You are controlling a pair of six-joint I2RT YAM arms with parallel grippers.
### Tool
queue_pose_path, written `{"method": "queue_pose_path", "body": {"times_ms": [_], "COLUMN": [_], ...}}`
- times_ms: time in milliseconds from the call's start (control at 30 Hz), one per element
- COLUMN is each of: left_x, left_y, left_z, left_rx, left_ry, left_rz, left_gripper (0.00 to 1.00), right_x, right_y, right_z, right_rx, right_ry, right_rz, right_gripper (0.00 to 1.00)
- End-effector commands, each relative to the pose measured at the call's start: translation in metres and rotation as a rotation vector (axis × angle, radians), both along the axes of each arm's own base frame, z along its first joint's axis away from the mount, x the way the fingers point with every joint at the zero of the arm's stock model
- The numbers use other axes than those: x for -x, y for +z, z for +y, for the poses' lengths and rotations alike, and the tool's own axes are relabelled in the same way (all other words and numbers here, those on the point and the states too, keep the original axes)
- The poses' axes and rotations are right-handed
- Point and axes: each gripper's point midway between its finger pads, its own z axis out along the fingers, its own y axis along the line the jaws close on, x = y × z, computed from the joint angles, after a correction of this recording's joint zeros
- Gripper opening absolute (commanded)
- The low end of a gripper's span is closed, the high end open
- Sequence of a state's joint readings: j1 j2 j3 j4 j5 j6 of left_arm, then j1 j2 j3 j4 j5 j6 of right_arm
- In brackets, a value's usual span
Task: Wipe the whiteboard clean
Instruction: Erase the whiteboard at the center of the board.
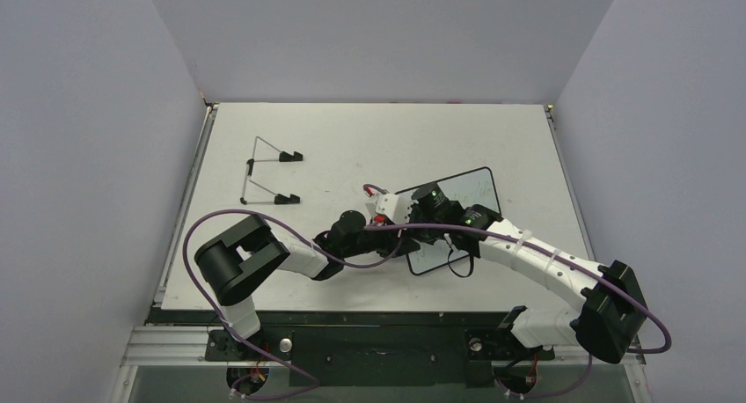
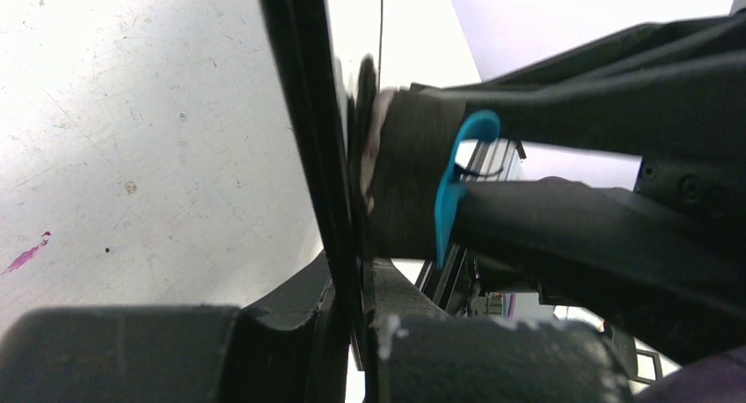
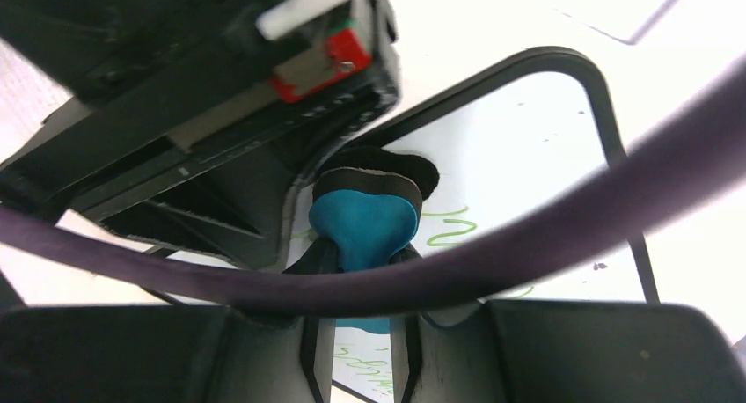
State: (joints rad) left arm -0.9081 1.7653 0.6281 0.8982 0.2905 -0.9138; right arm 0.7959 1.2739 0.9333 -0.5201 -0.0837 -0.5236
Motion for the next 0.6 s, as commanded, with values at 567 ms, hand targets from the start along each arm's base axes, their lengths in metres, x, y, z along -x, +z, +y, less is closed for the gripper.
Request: {"method": "queue_pose_path", "body": {"times_ms": [567], "left_x": [0.012], "left_y": [0.023], "left_z": [-0.006], "left_rx": [0.074], "left_ry": [-0.084], "left_rz": [-0.091], "left_gripper": [0.00], "right_x": [-0.033], "right_y": [0.015], "right_z": [-0.015], "right_rx": [0.020], "right_ry": [-0.210], "right_rz": [-0.175], "right_gripper": [0.00]}}
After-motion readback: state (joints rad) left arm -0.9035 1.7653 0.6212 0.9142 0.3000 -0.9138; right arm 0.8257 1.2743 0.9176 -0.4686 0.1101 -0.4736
